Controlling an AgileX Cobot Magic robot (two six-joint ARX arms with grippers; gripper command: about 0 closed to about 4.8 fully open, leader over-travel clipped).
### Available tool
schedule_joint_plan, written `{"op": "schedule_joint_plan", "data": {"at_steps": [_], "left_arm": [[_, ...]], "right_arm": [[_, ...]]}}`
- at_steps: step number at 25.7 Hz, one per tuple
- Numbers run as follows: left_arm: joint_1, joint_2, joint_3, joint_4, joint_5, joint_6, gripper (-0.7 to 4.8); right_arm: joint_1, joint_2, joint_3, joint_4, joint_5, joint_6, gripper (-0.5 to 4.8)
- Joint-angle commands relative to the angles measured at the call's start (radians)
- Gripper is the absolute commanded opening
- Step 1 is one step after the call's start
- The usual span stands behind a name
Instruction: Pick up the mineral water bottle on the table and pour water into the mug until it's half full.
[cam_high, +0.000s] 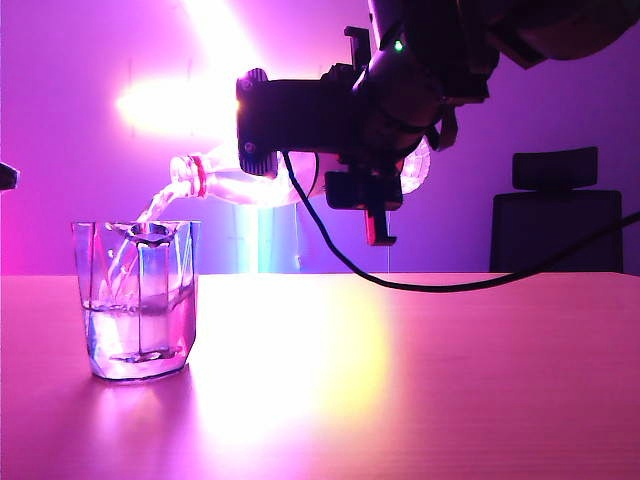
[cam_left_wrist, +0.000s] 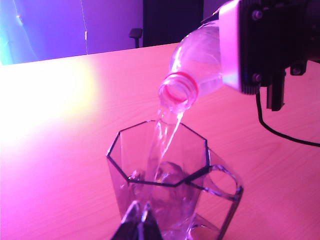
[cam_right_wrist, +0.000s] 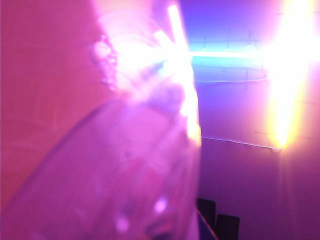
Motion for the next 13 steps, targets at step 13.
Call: {"op": "schedule_joint_plan", "data": {"at_steps": [13], "left_arm": [[-0.001, 0.002, 0.004, 0.006, 0.003, -0.003, -0.02]], "right_arm": [[0.047, -0.014, 0.009, -0.032, 0.003, 0.256, 2.10]]}}
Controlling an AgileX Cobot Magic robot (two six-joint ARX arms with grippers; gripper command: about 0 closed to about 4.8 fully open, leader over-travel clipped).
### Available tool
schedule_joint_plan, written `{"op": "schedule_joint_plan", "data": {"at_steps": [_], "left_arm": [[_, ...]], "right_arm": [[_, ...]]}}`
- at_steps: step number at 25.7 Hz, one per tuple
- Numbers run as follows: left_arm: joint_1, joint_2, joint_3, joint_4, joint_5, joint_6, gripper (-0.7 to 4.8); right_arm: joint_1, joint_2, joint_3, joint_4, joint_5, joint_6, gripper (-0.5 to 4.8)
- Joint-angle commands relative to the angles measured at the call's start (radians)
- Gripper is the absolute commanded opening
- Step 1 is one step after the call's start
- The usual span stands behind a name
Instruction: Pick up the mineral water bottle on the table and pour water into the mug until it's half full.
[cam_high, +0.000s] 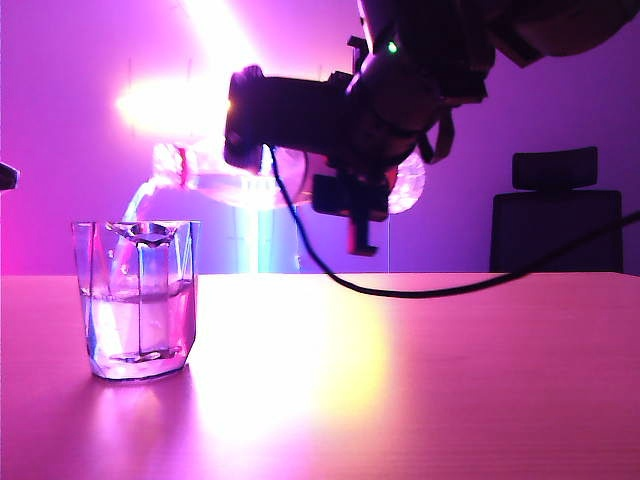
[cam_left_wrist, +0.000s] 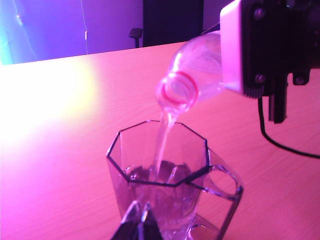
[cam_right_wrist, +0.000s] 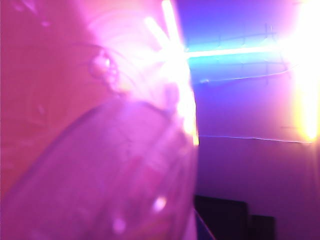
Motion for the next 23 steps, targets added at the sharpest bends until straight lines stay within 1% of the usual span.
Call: {"op": "schedule_joint_plan", "data": {"at_steps": [1, 4, 9, 12, 15, 17, 20, 23], "left_arm": [[-0.001, 0.002, 0.004, 0.006, 0.003, -0.003, -0.02], [-0.001, 0.002, 0.004, 0.006, 0.003, -0.003, -0.02], [-0.002, 0.002, 0.004, 0.006, 0.003, -0.003, -0.02], [-0.002, 0.002, 0.004, 0.006, 0.003, -0.003, -0.02], [-0.002, 0.002, 0.004, 0.006, 0.003, -0.003, -0.02], [-0.002, 0.002, 0.004, 0.006, 0.003, -0.003, -0.02], [-0.002, 0.002, 0.004, 0.006, 0.003, -0.003, -0.02], [-0.002, 0.002, 0.004, 0.006, 0.003, -0.003, -0.02]], "right_arm": [[0.025, -0.013, 0.010, 0.018, 0.001, 0.109, 2.10], [0.036, -0.013, 0.009, -0.031, 0.019, 0.192, 2.10], [0.036, -0.014, 0.009, -0.032, 0.036, 0.293, 2.10], [0.037, -0.026, 0.009, -0.040, 0.037, 0.410, 2.10], [0.036, -0.055, 0.008, -0.080, 0.029, 0.580, 2.10], [0.032, -0.079, 0.008, -0.108, 0.010, 0.716, 2.10], [0.008, -0.116, 0.002, -0.150, -0.059, 0.921, 2.10], [-0.023, -0.142, -0.032, -0.144, -0.146, 1.091, 2.10]]}}
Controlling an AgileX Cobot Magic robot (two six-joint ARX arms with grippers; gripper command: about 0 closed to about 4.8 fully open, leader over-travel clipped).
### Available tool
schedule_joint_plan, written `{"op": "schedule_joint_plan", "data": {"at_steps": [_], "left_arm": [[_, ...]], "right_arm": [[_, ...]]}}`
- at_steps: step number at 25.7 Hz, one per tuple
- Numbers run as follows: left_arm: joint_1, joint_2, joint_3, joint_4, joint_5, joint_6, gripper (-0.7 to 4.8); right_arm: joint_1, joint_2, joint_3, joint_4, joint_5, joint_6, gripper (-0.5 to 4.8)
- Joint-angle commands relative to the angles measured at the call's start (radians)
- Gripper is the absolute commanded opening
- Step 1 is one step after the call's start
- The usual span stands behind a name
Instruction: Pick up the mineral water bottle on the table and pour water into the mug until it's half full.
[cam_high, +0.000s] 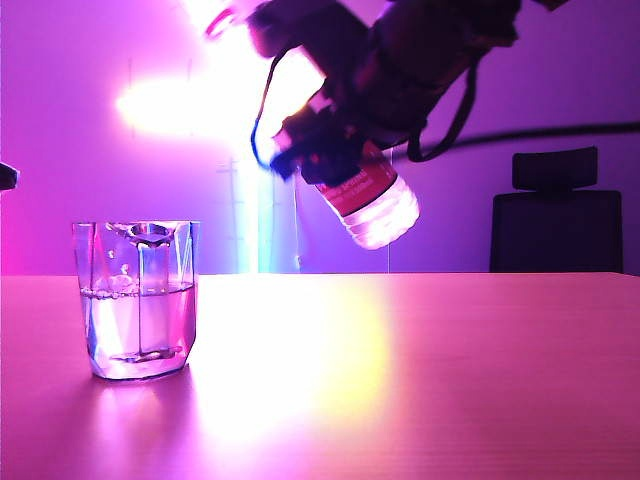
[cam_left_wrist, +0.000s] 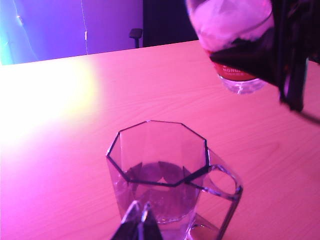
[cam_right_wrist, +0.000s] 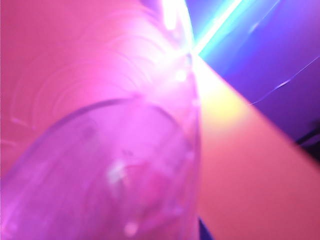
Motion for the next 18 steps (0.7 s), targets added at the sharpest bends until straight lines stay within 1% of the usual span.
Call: {"op": "schedule_joint_plan", "data": {"at_steps": [1, 4, 6, 7, 8, 12, 18], "left_arm": [[-0.001, 0.002, 0.004, 0.006, 0.003, -0.003, -0.02], [-0.001, 0.002, 0.004, 0.006, 0.003, -0.003, -0.02], [-0.001, 0.002, 0.004, 0.006, 0.003, -0.003, -0.02], [-0.001, 0.002, 0.004, 0.006, 0.003, -0.003, -0.02], [-0.001, 0.002, 0.004, 0.006, 0.004, -0.003, -0.02], [-0.001, 0.002, 0.004, 0.006, 0.003, -0.003, -0.02], [-0.001, 0.002, 0.004, 0.006, 0.004, -0.003, -0.02]], "right_arm": [[-0.034, -0.029, -0.044, 0.036, -0.099, 0.240, 2.10], [-0.065, -0.041, -0.126, 0.143, -0.173, 0.351, 2.09], [-0.087, -0.047, -0.193, 0.247, -0.227, 0.424, 2.08], [-0.106, -0.046, -0.256, 0.349, -0.258, 0.491, 2.08], [-0.118, -0.046, -0.312, 0.433, -0.262, 0.533, 2.08], [-0.128, -0.046, -0.411, 0.580, -0.261, 0.555, 2.08], [-0.128, -0.035, -0.459, 0.591, -0.261, 0.558, 2.08]]}}
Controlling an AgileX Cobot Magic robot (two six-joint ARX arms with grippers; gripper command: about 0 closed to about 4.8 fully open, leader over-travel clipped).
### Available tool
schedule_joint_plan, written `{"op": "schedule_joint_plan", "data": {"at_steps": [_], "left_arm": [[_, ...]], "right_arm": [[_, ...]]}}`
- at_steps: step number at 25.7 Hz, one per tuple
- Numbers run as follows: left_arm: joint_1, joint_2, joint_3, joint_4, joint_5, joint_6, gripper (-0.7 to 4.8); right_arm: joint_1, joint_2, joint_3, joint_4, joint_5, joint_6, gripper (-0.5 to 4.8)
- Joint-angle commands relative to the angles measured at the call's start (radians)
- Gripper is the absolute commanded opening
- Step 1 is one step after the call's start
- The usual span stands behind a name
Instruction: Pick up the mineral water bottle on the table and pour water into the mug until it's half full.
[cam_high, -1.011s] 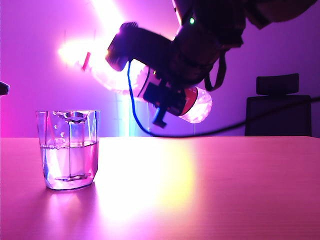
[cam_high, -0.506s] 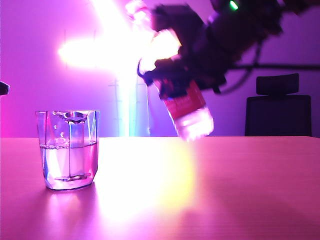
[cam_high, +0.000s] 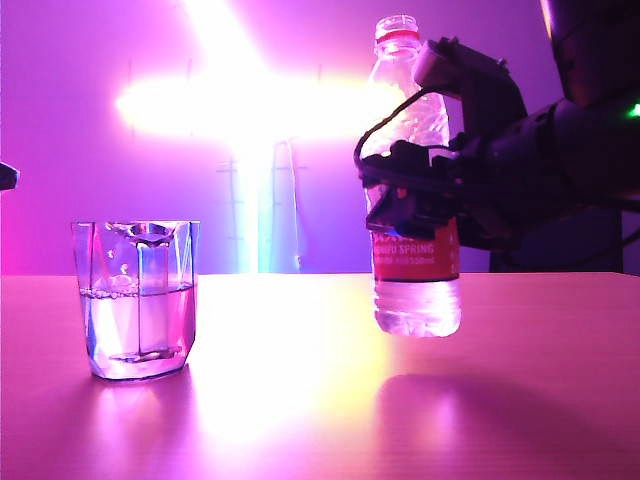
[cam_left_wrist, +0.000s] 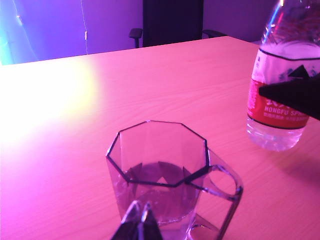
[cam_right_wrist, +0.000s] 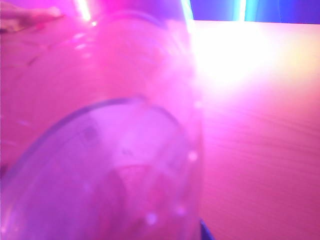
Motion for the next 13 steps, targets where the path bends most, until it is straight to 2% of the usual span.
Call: {"op": "schedule_joint_plan", "data": {"at_steps": [1, 11, 12, 13], "left_arm": [[-0.002, 0.002, 0.004, 0.006, 0.003, -0.003, -0.02], [-0.002, 0.002, 0.004, 0.006, 0.003, -0.003, -0.02], [-0.002, 0.002, 0.004, 0.006, 0.003, -0.003, -0.02], [-0.002, 0.002, 0.004, 0.006, 0.003, -0.003, -0.02]], "right_arm": [[0.001, 0.006, -0.008, 0.047, -0.001, 0.008, 2.08], [0.000, 0.066, -0.016, 0.080, -0.003, 0.030, 2.12], [0.000, 0.065, -0.020, 0.085, -0.002, 0.030, 2.23], [0.000, 0.065, -0.025, 0.089, -0.002, 0.030, 2.57]]}}
